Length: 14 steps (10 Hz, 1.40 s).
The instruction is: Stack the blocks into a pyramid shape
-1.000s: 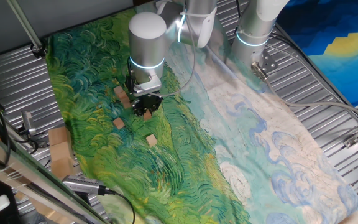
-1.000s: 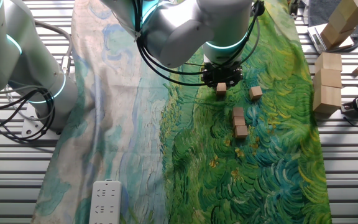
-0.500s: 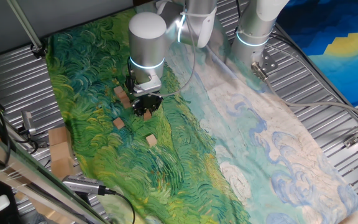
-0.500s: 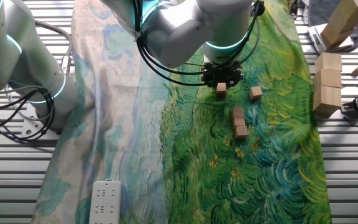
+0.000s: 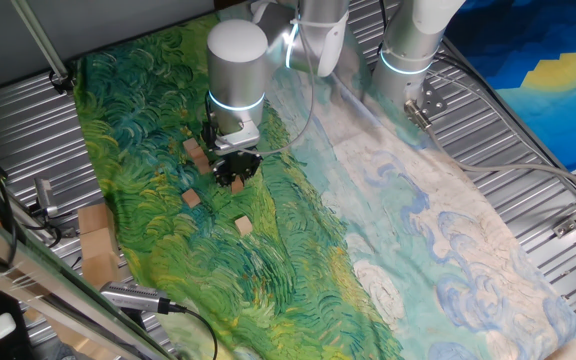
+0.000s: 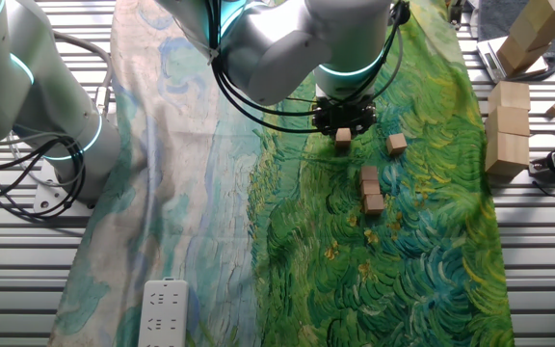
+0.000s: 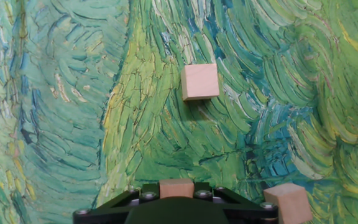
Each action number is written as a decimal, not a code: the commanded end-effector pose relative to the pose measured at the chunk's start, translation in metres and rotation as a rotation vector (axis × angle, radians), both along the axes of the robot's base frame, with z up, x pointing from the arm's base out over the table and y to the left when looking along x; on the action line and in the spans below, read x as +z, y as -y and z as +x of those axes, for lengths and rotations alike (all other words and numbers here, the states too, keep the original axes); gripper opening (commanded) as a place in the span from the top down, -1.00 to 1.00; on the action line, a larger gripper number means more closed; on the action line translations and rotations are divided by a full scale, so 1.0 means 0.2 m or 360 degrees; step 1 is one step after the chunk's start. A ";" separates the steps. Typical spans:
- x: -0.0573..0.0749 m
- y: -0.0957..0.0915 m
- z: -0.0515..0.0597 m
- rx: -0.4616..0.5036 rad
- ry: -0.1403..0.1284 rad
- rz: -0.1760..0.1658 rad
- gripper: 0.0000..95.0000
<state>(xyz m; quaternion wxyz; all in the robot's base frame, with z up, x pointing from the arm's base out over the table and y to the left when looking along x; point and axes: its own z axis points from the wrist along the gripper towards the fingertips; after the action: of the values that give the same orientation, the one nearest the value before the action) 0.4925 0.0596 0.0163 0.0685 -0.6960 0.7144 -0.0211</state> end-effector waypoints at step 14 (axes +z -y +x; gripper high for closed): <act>0.35 0.21 0.04 -0.0110 -0.0135 -0.0097 1.00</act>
<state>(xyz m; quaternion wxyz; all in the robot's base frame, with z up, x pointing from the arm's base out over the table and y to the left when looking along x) 0.4998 0.0153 0.0823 0.0166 -0.6723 0.7398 -0.0187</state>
